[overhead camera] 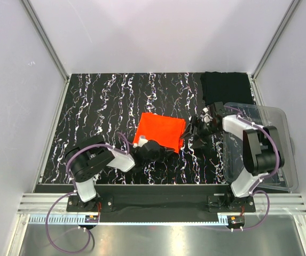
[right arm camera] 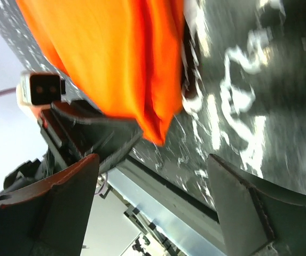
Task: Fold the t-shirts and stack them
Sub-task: Neatly place the folded tshirt to the corner
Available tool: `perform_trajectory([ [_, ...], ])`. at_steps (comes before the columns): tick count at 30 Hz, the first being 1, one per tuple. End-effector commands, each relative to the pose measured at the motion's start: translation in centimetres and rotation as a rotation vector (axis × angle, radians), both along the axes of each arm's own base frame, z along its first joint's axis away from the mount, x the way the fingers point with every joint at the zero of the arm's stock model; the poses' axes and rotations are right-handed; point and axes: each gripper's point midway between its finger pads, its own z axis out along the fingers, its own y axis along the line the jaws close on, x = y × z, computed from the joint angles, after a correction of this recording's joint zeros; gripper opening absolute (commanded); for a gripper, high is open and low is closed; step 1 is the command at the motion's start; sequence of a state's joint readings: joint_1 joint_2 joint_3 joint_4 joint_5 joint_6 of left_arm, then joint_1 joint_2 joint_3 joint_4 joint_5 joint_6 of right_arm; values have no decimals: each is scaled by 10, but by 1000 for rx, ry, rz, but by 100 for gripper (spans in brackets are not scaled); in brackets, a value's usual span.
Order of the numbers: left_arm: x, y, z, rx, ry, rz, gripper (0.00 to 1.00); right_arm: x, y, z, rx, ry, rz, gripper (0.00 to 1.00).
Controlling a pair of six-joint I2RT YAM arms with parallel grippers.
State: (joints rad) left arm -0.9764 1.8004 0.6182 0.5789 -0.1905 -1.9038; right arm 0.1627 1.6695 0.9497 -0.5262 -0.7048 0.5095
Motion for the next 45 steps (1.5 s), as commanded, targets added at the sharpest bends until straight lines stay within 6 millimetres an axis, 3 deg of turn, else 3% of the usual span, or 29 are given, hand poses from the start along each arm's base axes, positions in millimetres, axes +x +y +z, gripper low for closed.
perform_trajectory([
  [1,13,-7,50,-132,-87,18,0,26,13,15,82,-61,17,89],
  [8,19,-8,74,-182,-112,17,0,40,23,1,144,-11,-3,91],
  [26,18,-12,90,-234,-131,-4,0,60,34,-34,228,93,-149,86],
  [30,13,-12,93,-240,-128,-27,0,70,34,-40,213,64,-162,74],
  [35,6,-9,93,-244,-128,-54,1,89,37,-38,221,-1,-139,49],
  [36,3,-8,92,-244,-125,-61,5,92,37,-36,222,-22,-126,45],
  [37,2,-7,91,-246,-125,-64,9,98,38,-31,225,-49,-115,29],
  [38,-2,-8,90,-249,-121,-85,15,101,38,-28,226,-65,-107,19],
  [39,-6,-7,89,-251,-121,-102,30,104,39,-24,225,-94,-91,9],
  [40,-10,-8,90,-250,-123,-124,36,110,39,-17,225,-125,-81,2],
  [41,-18,-11,87,-234,-122,-192,50,110,38,-12,211,-130,-75,0],
  [45,-35,-10,78,-101,-134,-401,54,121,27,5,92,-240,4,0],
])
